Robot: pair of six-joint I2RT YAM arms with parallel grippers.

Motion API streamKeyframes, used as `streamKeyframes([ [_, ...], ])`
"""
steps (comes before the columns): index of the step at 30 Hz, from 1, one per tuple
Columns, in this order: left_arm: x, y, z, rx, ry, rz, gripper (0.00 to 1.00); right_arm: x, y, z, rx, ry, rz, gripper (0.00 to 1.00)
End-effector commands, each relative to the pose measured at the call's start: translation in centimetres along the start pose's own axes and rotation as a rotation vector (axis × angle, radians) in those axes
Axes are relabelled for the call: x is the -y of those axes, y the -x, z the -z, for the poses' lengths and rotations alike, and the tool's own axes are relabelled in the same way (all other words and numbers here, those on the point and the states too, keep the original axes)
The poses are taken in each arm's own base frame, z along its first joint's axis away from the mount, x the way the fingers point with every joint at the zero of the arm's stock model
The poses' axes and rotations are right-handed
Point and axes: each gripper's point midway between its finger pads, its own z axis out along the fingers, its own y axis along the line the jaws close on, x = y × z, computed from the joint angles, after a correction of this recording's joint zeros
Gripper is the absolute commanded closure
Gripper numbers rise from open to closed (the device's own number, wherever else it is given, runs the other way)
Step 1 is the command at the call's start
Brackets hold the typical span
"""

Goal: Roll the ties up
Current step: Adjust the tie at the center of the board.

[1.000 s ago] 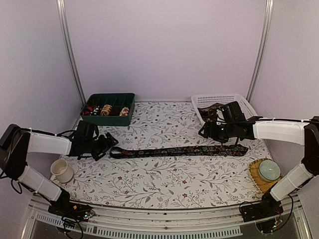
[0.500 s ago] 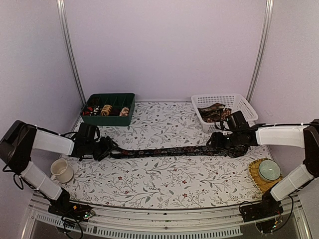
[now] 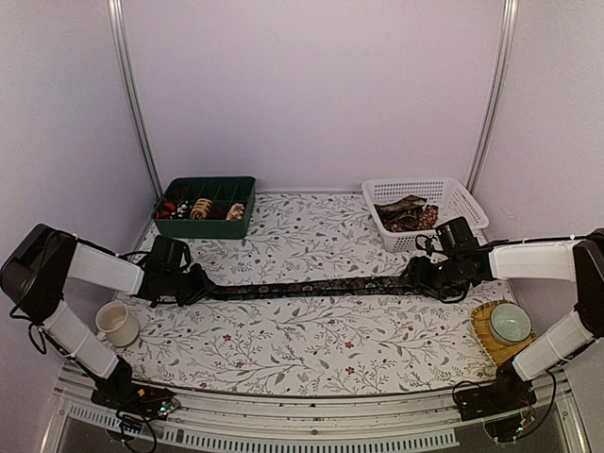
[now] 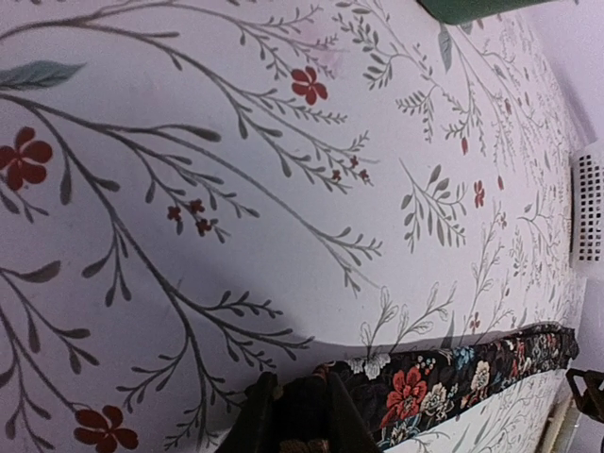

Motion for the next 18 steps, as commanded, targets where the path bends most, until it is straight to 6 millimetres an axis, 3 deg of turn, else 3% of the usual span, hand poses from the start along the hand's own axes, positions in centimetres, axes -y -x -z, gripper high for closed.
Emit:
streamKeyframes([
  [1, -0.8, 0.7, 0.2, 0.040, 0.039, -0.044, 0.87, -1.3, 0.6, 1.0, 0.024, 0.061, -0.008, 0.28],
  [10, 2.7, 4.2, 3.5, 0.320, 0.032, -0.379, 0.92, -3.8, 1.7, 0.9, 0.013, 0.153, -0.024, 0.28],
  [13, 3.6, 3.9, 3.7, 0.373, 0.075, -0.496, 0.92, -4.5, 2.0, 0.9, 0.007, 0.178, -0.032, 0.28],
  [18, 2.8, 3.3, 3.5, 0.437, 0.182, -0.635, 0.92, -5.1, 2.1, 0.5, -0.010, 0.206, -0.065, 0.28],
])
